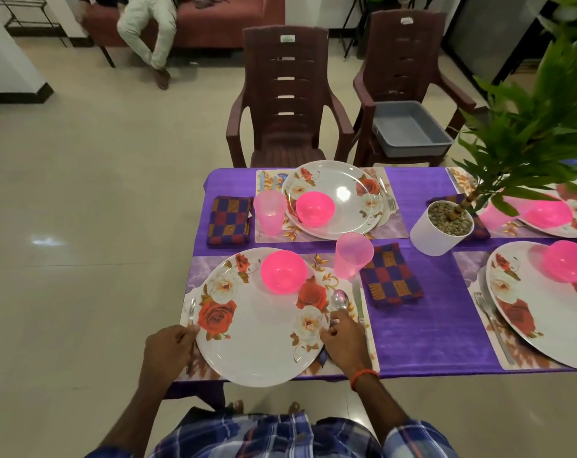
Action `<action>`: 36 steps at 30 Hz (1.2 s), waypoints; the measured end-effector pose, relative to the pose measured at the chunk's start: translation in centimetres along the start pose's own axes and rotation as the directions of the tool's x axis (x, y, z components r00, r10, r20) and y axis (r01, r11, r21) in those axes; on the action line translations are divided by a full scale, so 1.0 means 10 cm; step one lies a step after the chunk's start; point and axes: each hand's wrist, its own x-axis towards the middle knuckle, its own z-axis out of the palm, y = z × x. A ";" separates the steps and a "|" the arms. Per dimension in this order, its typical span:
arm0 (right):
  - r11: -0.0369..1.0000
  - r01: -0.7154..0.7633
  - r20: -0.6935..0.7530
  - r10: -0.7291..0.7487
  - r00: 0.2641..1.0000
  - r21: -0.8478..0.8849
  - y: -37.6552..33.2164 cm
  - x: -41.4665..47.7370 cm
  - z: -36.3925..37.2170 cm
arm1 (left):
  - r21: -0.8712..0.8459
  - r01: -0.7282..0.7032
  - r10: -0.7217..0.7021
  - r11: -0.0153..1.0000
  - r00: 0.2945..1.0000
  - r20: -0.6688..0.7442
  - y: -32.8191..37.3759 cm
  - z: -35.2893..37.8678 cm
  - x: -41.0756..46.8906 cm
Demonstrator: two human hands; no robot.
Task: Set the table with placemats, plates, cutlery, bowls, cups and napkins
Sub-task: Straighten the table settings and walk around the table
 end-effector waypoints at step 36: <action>0.956 0.027 -0.232 -0.099 0.968 -0.294 0.33 0.35 -0.30 | 0.015 0.004 -0.004 1.000 0.999 -0.048 -0.10 0.07 0.20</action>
